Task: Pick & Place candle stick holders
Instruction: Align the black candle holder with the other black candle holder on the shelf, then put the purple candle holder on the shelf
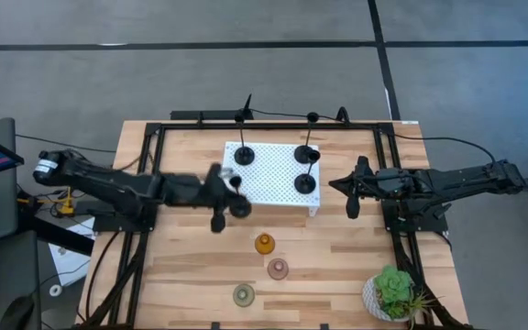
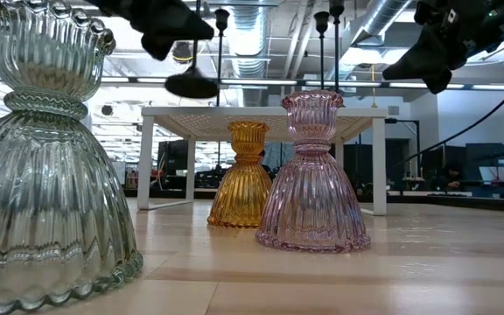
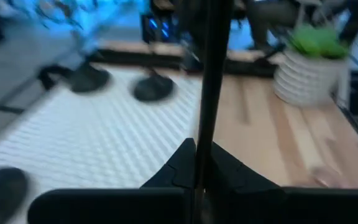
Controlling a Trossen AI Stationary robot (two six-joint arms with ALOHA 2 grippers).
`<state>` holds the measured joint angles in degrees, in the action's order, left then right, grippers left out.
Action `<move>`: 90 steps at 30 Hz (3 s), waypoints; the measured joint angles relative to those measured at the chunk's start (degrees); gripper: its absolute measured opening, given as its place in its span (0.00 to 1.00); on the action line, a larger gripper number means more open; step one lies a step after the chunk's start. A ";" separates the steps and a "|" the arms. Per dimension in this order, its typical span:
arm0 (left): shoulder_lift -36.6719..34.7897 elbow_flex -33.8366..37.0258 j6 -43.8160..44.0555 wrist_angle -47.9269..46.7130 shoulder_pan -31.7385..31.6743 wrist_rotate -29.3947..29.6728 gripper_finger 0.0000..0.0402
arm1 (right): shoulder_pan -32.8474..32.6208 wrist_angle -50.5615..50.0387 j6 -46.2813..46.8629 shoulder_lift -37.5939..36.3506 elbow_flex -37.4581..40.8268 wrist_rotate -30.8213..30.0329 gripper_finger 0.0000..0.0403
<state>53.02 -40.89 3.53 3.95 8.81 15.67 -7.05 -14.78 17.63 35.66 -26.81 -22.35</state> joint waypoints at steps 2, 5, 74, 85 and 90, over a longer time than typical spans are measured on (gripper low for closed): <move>-2.15 0.01 -0.99 -0.28 -2.71 0.26 0.03 | -0.02 -0.04 0.00 0.00 0.00 0.00 0.00; -4.80 0.01 -1.15 -0.27 -5.80 0.13 0.03 | -0.04 -0.22 0.00 0.00 0.00 0.04 0.00; 3.84 0.33 7.49 0.46 -20.32 -8.75 0.25 | -0.06 -0.82 -0.07 0.01 0.00 1.36 0.00; 0.02 0.23 5.85 -1.00 -20.34 -8.60 0.37 | -0.07 -1.49 -0.02 0.01 0.00 1.40 0.00; -4.83 0.23 5.75 -5.99 -20.32 -9.27 0.37 | -0.06 -1.49 -0.02 0.00 0.00 1.42 0.00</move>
<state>48.19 -40.66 9.28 -2.03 -11.51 6.39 -7.11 -16.27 17.61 35.66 -26.81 -20.93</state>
